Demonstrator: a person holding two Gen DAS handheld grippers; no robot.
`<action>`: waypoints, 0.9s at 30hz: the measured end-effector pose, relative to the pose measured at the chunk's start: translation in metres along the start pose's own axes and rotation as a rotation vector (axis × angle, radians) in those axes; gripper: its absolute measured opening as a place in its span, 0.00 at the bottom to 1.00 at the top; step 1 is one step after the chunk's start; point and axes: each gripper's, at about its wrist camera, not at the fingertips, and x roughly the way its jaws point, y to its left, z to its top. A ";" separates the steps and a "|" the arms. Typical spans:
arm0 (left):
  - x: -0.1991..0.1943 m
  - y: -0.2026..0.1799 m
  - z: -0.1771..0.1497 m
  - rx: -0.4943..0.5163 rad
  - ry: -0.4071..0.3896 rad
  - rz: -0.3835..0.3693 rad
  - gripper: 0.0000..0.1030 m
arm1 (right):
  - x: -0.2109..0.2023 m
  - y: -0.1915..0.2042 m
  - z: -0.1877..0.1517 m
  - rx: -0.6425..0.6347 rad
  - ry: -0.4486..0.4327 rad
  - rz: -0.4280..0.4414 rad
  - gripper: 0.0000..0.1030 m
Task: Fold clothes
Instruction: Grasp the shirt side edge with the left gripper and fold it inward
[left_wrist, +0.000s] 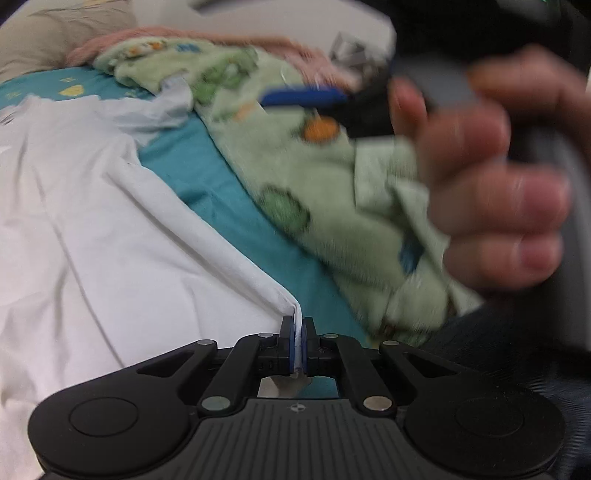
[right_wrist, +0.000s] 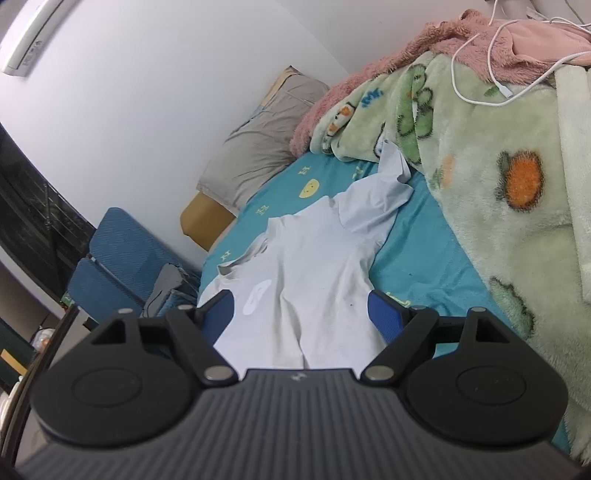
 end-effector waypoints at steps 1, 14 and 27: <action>0.001 0.001 -0.001 -0.004 0.012 -0.002 0.10 | 0.000 -0.001 0.001 0.001 0.000 -0.002 0.80; -0.109 0.089 -0.016 -0.222 -0.093 0.317 0.80 | 0.058 -0.039 0.034 0.126 -0.064 -0.026 0.80; -0.127 0.157 -0.025 -0.419 -0.243 0.450 0.80 | 0.222 -0.116 0.088 0.185 -0.060 -0.138 0.75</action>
